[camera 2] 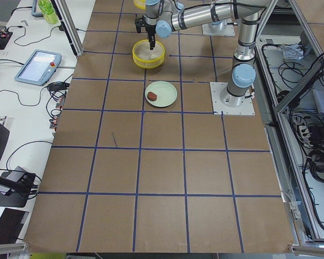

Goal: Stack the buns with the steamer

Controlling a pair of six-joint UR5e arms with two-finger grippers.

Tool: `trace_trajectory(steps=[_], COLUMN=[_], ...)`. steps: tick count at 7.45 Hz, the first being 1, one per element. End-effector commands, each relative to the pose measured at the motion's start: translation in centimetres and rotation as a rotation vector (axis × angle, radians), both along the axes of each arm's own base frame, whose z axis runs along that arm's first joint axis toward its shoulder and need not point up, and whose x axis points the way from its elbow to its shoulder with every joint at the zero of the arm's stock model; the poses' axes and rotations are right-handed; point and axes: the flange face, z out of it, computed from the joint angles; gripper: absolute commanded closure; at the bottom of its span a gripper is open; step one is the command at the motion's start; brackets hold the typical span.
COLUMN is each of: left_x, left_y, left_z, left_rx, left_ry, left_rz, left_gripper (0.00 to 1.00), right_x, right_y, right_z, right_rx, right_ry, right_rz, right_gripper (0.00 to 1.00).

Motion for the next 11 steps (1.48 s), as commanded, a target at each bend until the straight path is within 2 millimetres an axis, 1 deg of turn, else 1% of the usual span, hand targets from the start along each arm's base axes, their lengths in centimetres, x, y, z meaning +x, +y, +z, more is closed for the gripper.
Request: trace_trajectory(steps=[1, 2, 3, 4, 5, 6, 7, 8, 9, 10, 11], left_x=[0.1, 1.8, 7.2, 14.5, 19.4, 23.0, 24.4, 24.7, 24.9, 25.1, 25.3], left_y=[0.0, -0.7, -2.4, -3.6, -3.1, -1.7, -1.0, -1.1, -1.5, -2.2, -2.3], left_z=[0.2, 0.9, 0.7, -0.2, -2.3, -5.2, -7.3, -8.5, -9.2, -9.9, -10.9], left_rx=[-0.005, -0.037, -0.038, -0.004, 0.047, 0.114, 0.153, 0.177, 0.183, 0.158, 0.172], left_ry=[-0.003, -0.053, -0.158, -0.177, -0.172, -0.149, -0.133, -0.129, -0.127, -0.14, -0.138], left_rz=[-0.008, -0.124, -0.231, -0.24, -0.267, -0.278, -0.268, -0.265, -0.264, -0.27, -0.271], left_gripper=[0.0, 0.0, 0.0, 0.0, 0.0, 0.0, 0.0, 0.04, 0.04, 0.04, 0.04], right_x=[3.8, 8.7, 13.5, 19.8, 24.4, 30.3, 33.8, 35.0, 36.8, 38.6, 39.2], right_y=[-0.8, -1.5, -2.3, -2.6, -3.0, -2.3, -1.4, -1.1, -0.3, 0.3, 0.5], right_z=[0.3, -0.3, -1.5, -2.6, -4.2, -5.9, -7.2, -7.6, -9.3, -10.2, -11.0], right_rx=[0.0, 0.002, -0.003, -0.025, -0.044, -0.047, -0.03, -0.033, -0.015, -0.036, -0.029], right_ry=[-0.008, -0.008, -0.003, 0.006, 0.011, 0.013, 0.023, 0.018, 0.041, 0.065, 0.066], right_rz=[-0.014, 0.012, 0.008, -0.05, -0.096, -0.117, -0.122, -0.13, -0.103, -0.087, -0.085], right_gripper=[0.94, 0.94, 0.94, 0.93, 0.93, 0.93, 0.93, 0.93, 0.93, 0.93, 0.93])
